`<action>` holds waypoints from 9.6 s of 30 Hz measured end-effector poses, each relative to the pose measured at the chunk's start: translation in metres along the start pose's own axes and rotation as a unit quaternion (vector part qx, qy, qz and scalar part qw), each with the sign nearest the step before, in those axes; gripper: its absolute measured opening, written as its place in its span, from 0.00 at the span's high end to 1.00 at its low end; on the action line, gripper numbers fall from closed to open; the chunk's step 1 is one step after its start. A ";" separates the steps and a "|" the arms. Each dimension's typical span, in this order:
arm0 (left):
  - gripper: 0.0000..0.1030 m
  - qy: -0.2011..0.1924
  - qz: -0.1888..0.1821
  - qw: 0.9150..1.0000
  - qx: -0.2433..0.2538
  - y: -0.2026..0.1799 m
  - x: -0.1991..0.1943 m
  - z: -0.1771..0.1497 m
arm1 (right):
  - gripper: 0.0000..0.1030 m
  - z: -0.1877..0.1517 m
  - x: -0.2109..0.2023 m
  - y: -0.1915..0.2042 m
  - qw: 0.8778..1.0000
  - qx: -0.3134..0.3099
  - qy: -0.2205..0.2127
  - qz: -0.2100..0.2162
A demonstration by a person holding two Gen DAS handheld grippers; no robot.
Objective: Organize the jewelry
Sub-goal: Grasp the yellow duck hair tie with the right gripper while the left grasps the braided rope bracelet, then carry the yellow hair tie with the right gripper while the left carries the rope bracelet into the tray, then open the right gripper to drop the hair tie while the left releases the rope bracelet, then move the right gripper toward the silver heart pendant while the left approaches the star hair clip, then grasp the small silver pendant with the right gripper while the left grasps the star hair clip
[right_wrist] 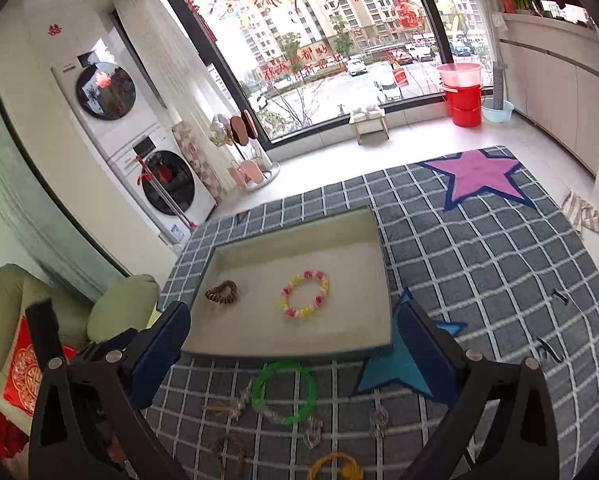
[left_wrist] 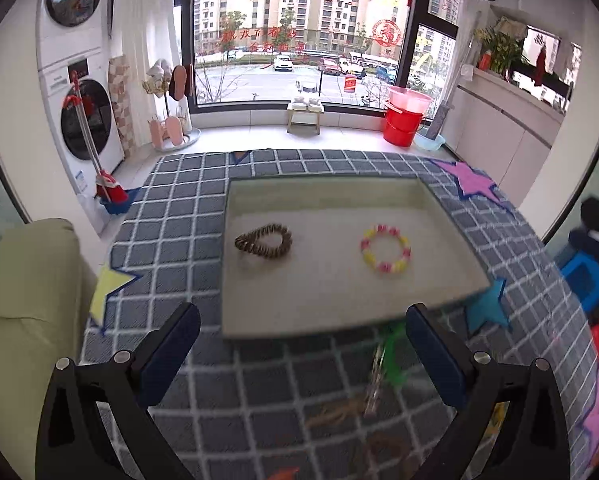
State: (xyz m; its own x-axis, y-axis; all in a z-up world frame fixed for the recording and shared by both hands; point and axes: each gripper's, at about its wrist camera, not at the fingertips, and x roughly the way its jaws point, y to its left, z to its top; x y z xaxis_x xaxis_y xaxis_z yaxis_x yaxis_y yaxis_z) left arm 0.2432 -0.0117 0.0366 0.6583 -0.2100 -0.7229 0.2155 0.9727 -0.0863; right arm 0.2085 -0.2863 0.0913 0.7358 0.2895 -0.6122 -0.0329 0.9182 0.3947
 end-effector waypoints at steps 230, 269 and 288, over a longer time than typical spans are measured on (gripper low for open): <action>0.00 0.065 -0.003 0.996 0.066 -0.032 0.033 -0.064 | 0.00 -0.100 0.041 -0.042 0.979 -0.026 0.167 -0.110; 0.71 0.096 -0.049 0.987 0.122 -0.068 0.061 -0.050 | 0.84 -0.112 0.069 -0.024 0.969 -0.083 0.155 -0.173; 0.71 0.019 -0.065 0.995 0.070 -0.044 -0.007 -0.041 | 0.84 -0.094 0.021 -0.033 0.987 -0.030 0.133 -0.082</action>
State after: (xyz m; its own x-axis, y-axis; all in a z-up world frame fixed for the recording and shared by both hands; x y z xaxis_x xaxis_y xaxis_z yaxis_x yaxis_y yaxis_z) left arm 0.1997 -0.0487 0.0175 0.5912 -0.3262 -0.7376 0.3975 0.9136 -0.0854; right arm 0.1616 -0.2852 0.0006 0.5315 0.1881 -0.8259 0.0268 0.9708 0.2383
